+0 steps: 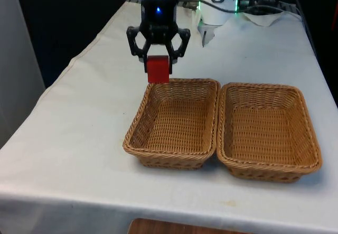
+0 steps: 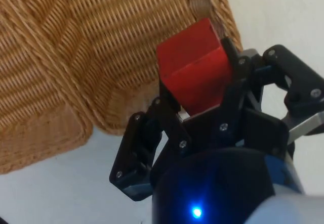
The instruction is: Pick up the red cube and place it into the right basket.
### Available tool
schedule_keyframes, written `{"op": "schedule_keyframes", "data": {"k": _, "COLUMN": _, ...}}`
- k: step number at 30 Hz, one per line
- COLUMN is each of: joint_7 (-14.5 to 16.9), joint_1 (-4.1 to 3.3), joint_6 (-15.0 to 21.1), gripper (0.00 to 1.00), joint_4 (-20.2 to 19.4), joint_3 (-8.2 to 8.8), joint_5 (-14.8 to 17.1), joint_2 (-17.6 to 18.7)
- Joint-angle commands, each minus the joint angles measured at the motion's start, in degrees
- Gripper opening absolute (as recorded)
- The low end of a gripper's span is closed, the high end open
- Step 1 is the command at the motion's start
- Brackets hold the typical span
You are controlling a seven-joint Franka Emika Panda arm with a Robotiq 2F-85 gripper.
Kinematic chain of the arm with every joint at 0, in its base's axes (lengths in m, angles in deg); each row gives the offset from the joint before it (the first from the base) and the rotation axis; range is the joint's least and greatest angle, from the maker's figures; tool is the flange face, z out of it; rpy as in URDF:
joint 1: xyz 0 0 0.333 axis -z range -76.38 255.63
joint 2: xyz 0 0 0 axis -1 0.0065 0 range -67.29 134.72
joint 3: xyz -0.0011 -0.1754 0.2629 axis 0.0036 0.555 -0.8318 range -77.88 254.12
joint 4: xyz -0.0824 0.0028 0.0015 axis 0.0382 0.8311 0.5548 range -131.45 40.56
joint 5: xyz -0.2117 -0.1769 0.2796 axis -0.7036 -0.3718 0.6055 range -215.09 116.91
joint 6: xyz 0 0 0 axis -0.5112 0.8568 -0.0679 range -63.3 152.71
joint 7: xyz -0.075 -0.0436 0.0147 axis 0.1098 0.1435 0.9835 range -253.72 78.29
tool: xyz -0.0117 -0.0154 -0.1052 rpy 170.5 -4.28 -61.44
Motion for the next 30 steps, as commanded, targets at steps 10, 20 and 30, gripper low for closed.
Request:
{"op": "schedule_keyframes", "data": {"k": 10, "joint_7": -0.3, "joint_1": 0.52, "joint_6": -0.6, "gripper": 0.03, "joint_4": 6.9, "joint_3": -1.38, "joint_5": 4.6, "joint_2": 8.4}}
{"op": "schedule_keyframes", "data": {"k": 20, "joint_7": -0.5, "joint_1": 0.34, "joint_6": -0.3, "gripper": 0.03, "joint_4": 9.6, "joint_3": -1.55, "joint_5": 8.0, "joint_2": 12.3}}
{"op": "schedule_keyframes", "data": {"k": 30, "joint_7": -0.9, "joint_1": 0.34, "joint_6": -0.5, "gripper": 0.03, "joint_4": 12.4, "joint_3": -2.06, "joint_5": 11.3, "joint_2": 15.8}}
